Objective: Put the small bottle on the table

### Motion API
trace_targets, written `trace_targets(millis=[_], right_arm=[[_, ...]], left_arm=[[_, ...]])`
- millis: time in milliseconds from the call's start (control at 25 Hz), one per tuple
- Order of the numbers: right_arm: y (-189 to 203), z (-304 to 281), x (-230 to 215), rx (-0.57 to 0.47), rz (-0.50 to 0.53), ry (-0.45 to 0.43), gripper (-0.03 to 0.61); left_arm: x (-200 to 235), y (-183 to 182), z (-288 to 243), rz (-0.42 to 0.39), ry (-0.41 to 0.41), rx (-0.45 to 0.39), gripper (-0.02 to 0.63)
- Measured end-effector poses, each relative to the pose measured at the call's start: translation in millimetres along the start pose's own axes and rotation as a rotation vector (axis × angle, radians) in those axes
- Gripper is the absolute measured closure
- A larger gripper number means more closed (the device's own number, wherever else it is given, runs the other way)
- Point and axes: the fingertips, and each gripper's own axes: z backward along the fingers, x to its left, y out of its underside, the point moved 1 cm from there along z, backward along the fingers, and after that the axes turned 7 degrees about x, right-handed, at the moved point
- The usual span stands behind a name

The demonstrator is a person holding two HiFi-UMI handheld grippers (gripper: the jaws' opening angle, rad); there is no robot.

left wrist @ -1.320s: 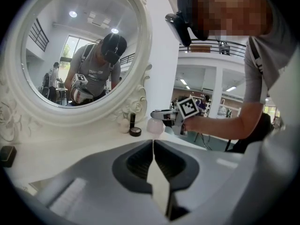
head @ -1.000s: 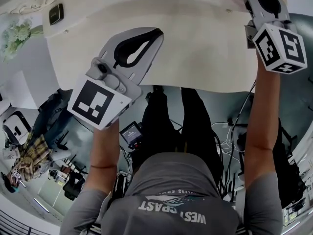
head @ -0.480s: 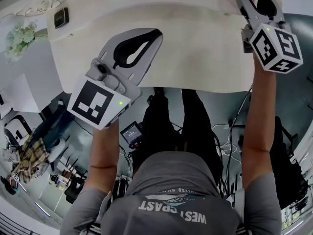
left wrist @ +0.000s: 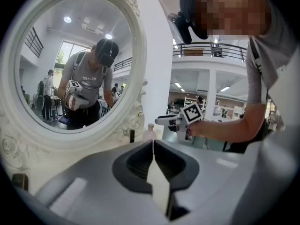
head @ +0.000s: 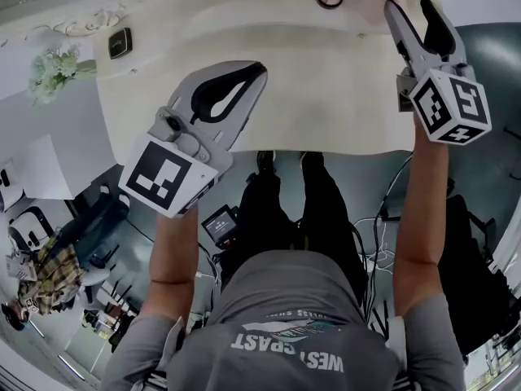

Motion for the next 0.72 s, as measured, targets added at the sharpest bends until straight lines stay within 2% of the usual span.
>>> trace_targets(millis=[120, 240, 400, 520, 720], right_arm=[[-13, 29, -3, -0.015, -0.015, 0.013, 0.318], [-27, 57, -3, -0.029, -0.031, 0.023, 0.372], [-45, 95, 7, -0.046, -0.021, 0.012, 0.521], [-61, 124, 20, -0.065, -0.003, 0.002, 0.574], [-79, 174, 43, -0.057, -0.003, -0.005, 0.577]], left_arm=[[-13, -14, 11, -0.015, 0.005, -0.009, 0.604], [-28, -25, 23, -0.025, 0.02, -0.009, 0.604], [-48, -44, 41, -0.055, 0.027, -0.04, 0.605], [-62, -56, 55, -0.075, 0.034, -0.049, 0.604], [-94, -74, 86, -0.08, 0.051, -0.046, 0.605]])
